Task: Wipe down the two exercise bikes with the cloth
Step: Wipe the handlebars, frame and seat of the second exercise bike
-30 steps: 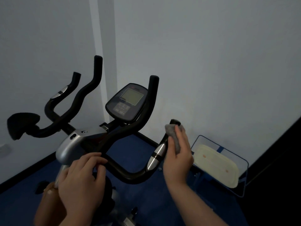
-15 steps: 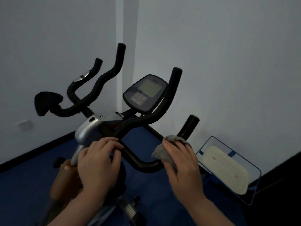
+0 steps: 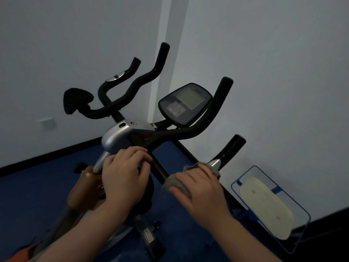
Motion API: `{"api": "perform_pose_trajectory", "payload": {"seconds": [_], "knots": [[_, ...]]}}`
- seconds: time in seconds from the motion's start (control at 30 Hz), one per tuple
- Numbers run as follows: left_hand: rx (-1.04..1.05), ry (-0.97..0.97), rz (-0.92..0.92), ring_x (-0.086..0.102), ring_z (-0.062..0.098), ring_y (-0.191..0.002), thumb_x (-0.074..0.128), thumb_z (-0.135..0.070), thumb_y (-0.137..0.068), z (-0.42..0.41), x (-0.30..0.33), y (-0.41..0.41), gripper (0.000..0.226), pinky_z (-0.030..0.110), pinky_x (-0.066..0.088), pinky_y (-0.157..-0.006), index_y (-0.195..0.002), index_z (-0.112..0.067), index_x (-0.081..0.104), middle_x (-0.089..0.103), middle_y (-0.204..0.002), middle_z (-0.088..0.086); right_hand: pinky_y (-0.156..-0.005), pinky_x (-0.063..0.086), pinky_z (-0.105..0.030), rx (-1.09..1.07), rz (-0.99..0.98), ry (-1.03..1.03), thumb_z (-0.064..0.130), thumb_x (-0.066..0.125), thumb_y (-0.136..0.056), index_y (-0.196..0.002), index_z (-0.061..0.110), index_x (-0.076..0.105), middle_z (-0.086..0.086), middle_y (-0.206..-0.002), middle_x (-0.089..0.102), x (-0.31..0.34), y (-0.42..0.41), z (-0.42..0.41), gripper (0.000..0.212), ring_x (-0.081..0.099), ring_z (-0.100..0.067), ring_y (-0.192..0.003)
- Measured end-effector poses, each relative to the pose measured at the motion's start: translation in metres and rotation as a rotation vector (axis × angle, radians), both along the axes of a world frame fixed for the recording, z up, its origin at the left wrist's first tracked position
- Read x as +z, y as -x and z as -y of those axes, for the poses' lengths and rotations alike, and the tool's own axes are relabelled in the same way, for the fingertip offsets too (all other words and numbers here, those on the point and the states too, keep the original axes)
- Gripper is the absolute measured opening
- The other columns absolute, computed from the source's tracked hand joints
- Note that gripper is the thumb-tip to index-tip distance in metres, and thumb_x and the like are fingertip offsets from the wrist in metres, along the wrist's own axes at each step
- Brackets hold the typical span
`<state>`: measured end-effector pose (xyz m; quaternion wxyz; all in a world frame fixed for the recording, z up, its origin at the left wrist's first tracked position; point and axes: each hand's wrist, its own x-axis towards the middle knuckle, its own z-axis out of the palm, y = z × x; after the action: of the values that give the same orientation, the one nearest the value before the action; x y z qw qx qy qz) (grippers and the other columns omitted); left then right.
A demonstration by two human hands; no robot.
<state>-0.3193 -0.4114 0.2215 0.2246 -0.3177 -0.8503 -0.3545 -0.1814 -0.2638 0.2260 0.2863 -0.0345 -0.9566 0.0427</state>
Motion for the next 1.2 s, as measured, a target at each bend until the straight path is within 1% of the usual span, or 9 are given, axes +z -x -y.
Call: {"api": "perform_pose_trajectory", "payload": {"seconds": [0.1, 0.23, 0.43, 0.6, 0.77, 0.9, 1.03, 1.1, 1.2], "knots": [[0.006, -0.002, 0.001, 0.057, 0.007, -0.084, 0.045, -0.033, -0.083, 0.001, 0.000, 0.000, 0.019, 0.024, 0.026, -0.081, -0.080, -0.032, 0.064, 0.064, -0.098, -0.017, -0.110, 0.036, -0.039, -0.016, -0.106, -0.047, 0.034, 0.061, -0.089, -0.092, 0.016, 0.070, 0.005, -0.087, 0.067, 0.003, 0.000, -0.023, 0.020, 0.060, -0.013, -0.085], [0.019, -0.004, 0.007, 0.056, 0.007, -0.082, 0.045, -0.033, -0.083, 0.000, 0.001, 0.000, 0.019, 0.023, 0.026, -0.079, -0.080, -0.032, 0.064, 0.064, -0.096, -0.017, -0.114, 0.028, -0.038, -0.163, -0.236, 0.114, 0.029, 0.058, -0.089, -0.093, 0.017, 0.069, 0.005, -0.091, 0.065, -0.016, 0.004, -0.001, 0.017, 0.059, -0.013, -0.093], [0.020, -0.009, 0.002, 0.056, 0.006, -0.083, 0.048, -0.031, -0.082, 0.001, 0.001, 0.000, 0.017, 0.021, 0.023, -0.078, -0.078, -0.031, 0.065, 0.064, -0.096, -0.017, -0.109, 0.033, -0.037, 0.125, -0.090, -0.023, 0.034, 0.060, -0.091, -0.106, 0.016, 0.070, 0.009, -0.098, 0.070, 0.009, -0.004, -0.037, 0.025, 0.063, -0.008, -0.093], [0.024, -0.013, 0.010, 0.054, 0.005, -0.081, 0.048, -0.031, -0.082, 0.000, 0.002, 0.000, 0.016, 0.021, 0.022, -0.074, -0.078, -0.032, 0.064, 0.064, -0.094, -0.017, -0.113, 0.028, -0.042, -0.062, -0.192, 0.182, 0.029, 0.057, -0.089, -0.089, 0.018, 0.064, 0.009, -0.085, 0.063, 0.008, -0.002, -0.028, 0.014, 0.059, -0.008, -0.085], [0.001, -0.009, 0.026, 0.052, 0.003, -0.082, 0.046, -0.033, -0.083, 0.000, 0.003, -0.001, 0.018, 0.023, 0.025, -0.071, -0.080, -0.032, 0.064, 0.063, -0.096, -0.018, -0.112, 0.025, -0.030, 0.034, -0.063, 0.098, 0.044, 0.042, -0.099, -0.100, 0.025, 0.057, 0.010, -0.088, 0.062, -0.015, 0.002, 0.004, 0.024, 0.057, -0.010, -0.087], [-0.133, 0.004, -0.039, 0.056, 0.003, -0.084, 0.046, -0.029, -0.086, 0.007, 0.000, 0.003, 0.020, 0.024, 0.036, -0.069, -0.082, -0.029, 0.066, 0.065, -0.100, -0.017, -0.112, 0.027, -0.036, 0.249, 0.149, -0.080, 0.045, 0.046, -0.097, -0.108, 0.023, 0.060, 0.012, -0.098, 0.064, 0.018, -0.009, -0.045, 0.028, 0.060, -0.009, -0.096], [-0.161, -0.015, -0.051, 0.056, 0.004, -0.082, 0.047, -0.026, -0.087, 0.009, -0.002, 0.005, 0.019, 0.023, 0.037, -0.068, -0.084, -0.027, 0.066, 0.065, -0.097, -0.016, -0.114, 0.023, -0.040, 0.084, 0.193, -0.052, 0.044, 0.056, -0.085, -0.101, 0.025, 0.063, 0.013, -0.099, 0.059, 0.022, -0.013, -0.043, 0.026, 0.056, -0.011, -0.103], [-0.146, -0.032, -0.043, 0.055, 0.004, -0.080, 0.048, -0.026, -0.087, 0.008, -0.003, 0.005, 0.018, 0.025, 0.039, -0.068, -0.085, -0.026, 0.066, 0.064, -0.096, -0.016, -0.111, 0.028, -0.045, -0.039, 0.104, -0.018, 0.041, 0.053, -0.085, -0.095, 0.023, 0.064, 0.009, -0.094, 0.060, 0.004, -0.007, -0.019, 0.024, 0.056, -0.015, -0.099], [-0.143, -0.034, -0.043, 0.056, 0.005, -0.078, 0.049, -0.026, -0.086, 0.008, -0.004, 0.004, 0.017, 0.028, 0.042, -0.067, -0.085, -0.026, 0.066, 0.064, -0.095, -0.014, -0.107, 0.034, -0.041, -0.064, 0.065, -0.067, 0.046, 0.048, -0.091, -0.091, 0.020, 0.066, 0.007, -0.084, 0.062, -0.004, 0.001, -0.005, 0.031, 0.058, -0.015, -0.086]]}}
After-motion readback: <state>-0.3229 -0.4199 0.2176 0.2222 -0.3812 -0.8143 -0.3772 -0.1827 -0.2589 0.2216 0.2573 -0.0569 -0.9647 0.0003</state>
